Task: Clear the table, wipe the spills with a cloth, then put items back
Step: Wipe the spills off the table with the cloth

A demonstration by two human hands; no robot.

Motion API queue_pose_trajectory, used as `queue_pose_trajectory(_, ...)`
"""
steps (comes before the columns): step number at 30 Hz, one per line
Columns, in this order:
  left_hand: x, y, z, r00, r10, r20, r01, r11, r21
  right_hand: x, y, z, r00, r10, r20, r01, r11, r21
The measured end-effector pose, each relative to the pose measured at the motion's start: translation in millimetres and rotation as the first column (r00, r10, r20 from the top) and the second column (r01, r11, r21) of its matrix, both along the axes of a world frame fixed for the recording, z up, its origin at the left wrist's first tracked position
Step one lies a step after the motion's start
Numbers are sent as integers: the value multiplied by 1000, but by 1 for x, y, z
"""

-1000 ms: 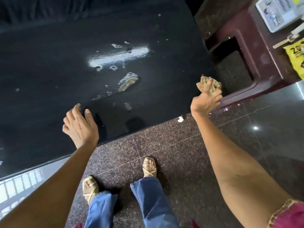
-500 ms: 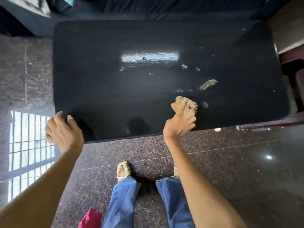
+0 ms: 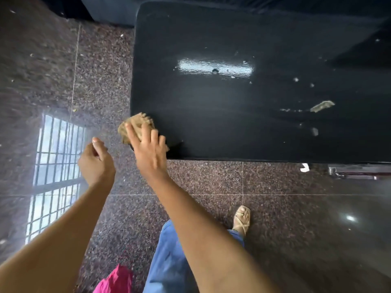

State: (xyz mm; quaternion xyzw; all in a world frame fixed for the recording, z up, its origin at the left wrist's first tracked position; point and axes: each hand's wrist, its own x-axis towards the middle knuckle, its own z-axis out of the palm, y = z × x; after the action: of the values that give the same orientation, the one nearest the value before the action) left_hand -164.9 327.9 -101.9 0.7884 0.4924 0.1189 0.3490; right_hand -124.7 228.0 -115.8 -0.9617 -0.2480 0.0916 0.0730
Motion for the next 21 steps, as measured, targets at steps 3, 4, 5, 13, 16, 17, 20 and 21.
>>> queue_pose_trajectory(3,-5,-14,8,999,-35,-2,35,999,-24,1,-26,-3,982,182,45,-181,983,-19)
queue_pose_trajectory(4,-4,-20,12,999,-45,-2,45,999,-29,1,-37,-5,971,226,79,-224,974,-32)
queue_pose_trajectory(5,-2,-28,16,999,-54,2,54,998,-32,0,-52,-6,956,269,121,-264,963,-51)
queue_pose_trajectory(13,7,-89,30,982,-190,-6,190,981,-24,-2,-255,-13,949,-265,170,257,964,66)
queue_pose_trajectory(16,7,-123,40,967,-247,-64,247,969,-9,9,-319,-2,681,-720,133,717,692,81)
queue_pose_trajectory(17,8,-139,43,962,-258,-92,259,966,-7,14,-340,5,583,-807,90,804,590,78)
queue_pose_trajectory(20,16,-188,48,960,-277,-47,274,960,-64,34,-386,20,378,-883,-278,921,327,213)
queue_pose_trajectory(21,18,-207,50,954,-297,-40,291,951,-104,39,-396,28,299,-833,-466,919,120,375)
